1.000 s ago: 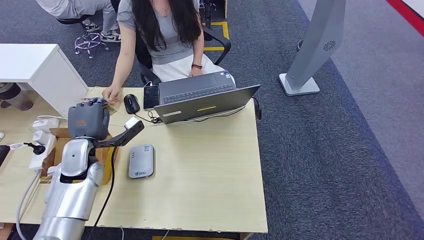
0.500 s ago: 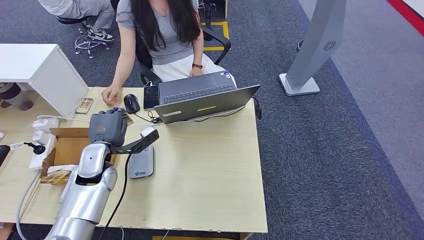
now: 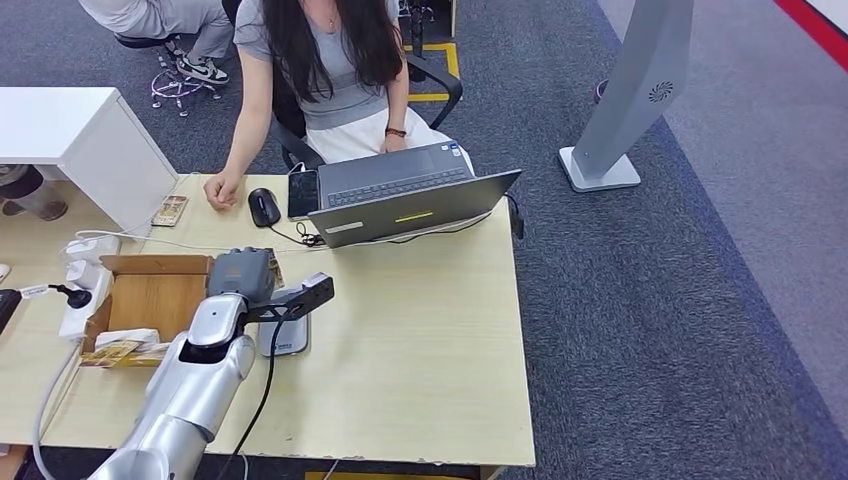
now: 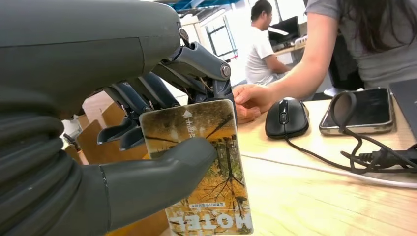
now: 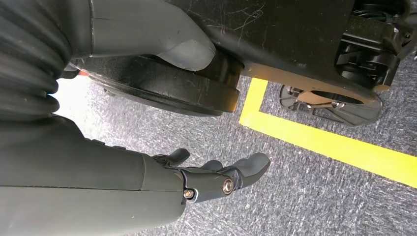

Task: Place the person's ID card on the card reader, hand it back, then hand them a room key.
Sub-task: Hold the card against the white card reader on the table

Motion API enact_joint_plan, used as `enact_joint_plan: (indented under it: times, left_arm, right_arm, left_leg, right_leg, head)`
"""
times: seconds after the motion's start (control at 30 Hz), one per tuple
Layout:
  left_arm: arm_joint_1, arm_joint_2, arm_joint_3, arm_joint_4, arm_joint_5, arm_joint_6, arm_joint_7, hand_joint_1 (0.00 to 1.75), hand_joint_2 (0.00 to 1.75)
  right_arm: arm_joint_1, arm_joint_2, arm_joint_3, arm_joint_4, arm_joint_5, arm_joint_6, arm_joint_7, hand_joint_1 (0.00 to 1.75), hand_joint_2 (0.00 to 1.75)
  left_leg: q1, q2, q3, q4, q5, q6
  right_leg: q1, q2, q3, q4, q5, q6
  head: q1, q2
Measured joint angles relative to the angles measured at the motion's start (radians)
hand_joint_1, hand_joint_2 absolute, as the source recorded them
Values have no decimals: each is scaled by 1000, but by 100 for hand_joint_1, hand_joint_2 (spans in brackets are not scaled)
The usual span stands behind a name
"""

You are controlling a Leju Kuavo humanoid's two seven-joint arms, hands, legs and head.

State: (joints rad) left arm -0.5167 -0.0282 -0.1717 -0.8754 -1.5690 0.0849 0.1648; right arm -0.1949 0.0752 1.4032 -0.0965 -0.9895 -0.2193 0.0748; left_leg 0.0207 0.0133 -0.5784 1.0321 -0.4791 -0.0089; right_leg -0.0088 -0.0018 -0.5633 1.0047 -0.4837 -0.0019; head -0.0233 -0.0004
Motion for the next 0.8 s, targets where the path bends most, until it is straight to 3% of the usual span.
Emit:
enact_joint_plan:
  times: [0.33, 0.5, 0.63, 0.8]
  left_arm:
    - [-75, -6, 0, 171, 0, -61, -15, 175, 175]
    - [-85, -8, 0, 203, 0, -1, -19, 175, 175]
    - [-70, -8, 0, 139, 0, 84, 17, 175, 175]
    - [-32, 17, 1, -64, 0, 150, 98, 175, 175]
  right_arm:
    - [-1, -1, 21, 0, -25, 0, -2, 0, 175]
    - [-1, -2, 28, 0, -50, -3, -8, 0, 175]
    - [0, -2, 41, 0, -72, -7, -10, 0, 175]
    - [0, -2, 64, 0, -89, -6, -16, 0, 175]
  left_leg:
    - [0, -1, 0, 0, 0, 0]
    - [0, -1, 0, 0, 0, 0]
    - [0, -1, 0, 0, 0, 0]
    - [0, 0, 0, 0, 0, 0]
  right_leg:
    - [0, -1, 1, 0, 0, 0]
    - [0, -1, 1, 0, 0, 0]
    - [0, -1, 1, 0, 0, 0]
    - [0, 0, 0, 0, 0, 0]
  head:
    - [0, 0]
    - [0, 0]
    - [1, 0]
    - [1, 0]
